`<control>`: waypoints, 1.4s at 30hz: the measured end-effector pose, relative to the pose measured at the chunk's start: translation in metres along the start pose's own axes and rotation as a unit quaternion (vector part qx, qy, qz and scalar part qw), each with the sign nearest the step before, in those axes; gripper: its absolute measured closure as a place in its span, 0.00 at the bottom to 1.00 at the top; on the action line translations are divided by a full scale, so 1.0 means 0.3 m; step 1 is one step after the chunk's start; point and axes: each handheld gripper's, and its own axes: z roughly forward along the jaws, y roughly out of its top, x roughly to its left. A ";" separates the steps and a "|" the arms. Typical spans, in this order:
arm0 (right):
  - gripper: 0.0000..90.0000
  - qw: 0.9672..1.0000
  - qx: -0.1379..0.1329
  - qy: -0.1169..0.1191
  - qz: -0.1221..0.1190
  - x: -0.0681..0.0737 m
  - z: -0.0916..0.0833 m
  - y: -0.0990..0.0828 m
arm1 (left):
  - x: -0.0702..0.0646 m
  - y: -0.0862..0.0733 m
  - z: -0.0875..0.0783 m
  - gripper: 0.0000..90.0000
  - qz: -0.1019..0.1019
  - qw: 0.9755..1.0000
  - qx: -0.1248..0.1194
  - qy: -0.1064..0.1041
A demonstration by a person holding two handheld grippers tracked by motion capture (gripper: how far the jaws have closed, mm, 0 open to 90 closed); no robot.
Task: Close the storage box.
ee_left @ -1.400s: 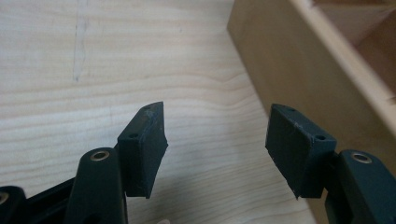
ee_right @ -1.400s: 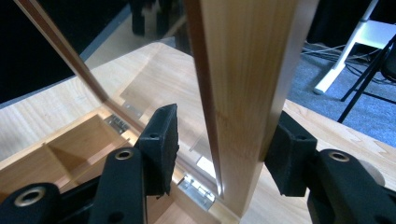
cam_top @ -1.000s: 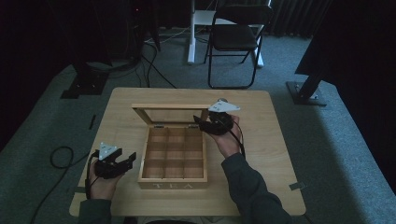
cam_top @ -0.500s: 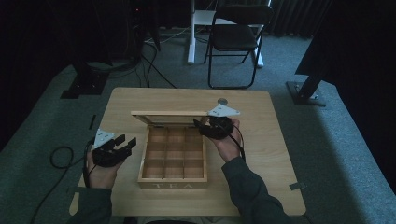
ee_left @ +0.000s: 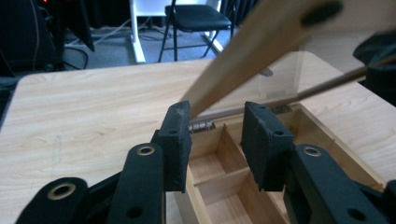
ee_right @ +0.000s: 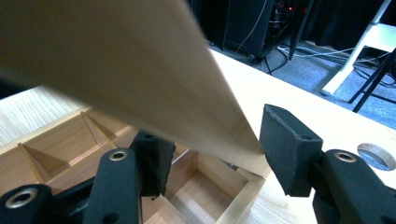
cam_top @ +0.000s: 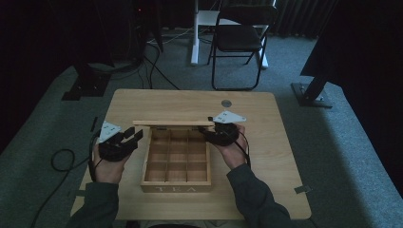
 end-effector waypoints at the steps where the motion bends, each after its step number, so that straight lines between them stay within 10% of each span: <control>1: 0.50 1.000 0.000 0.000 -0.001 0.001 -0.001 -0.001 | -0.001 0.003 -0.001 0.73 0.000 1.000 -0.002 0.002; 42: 0.89 1.000 0.004 -0.003 -0.010 0.026 -0.145 -0.090 | -0.030 -0.050 -0.046 0.87 0.012 1.000 0.004 -0.017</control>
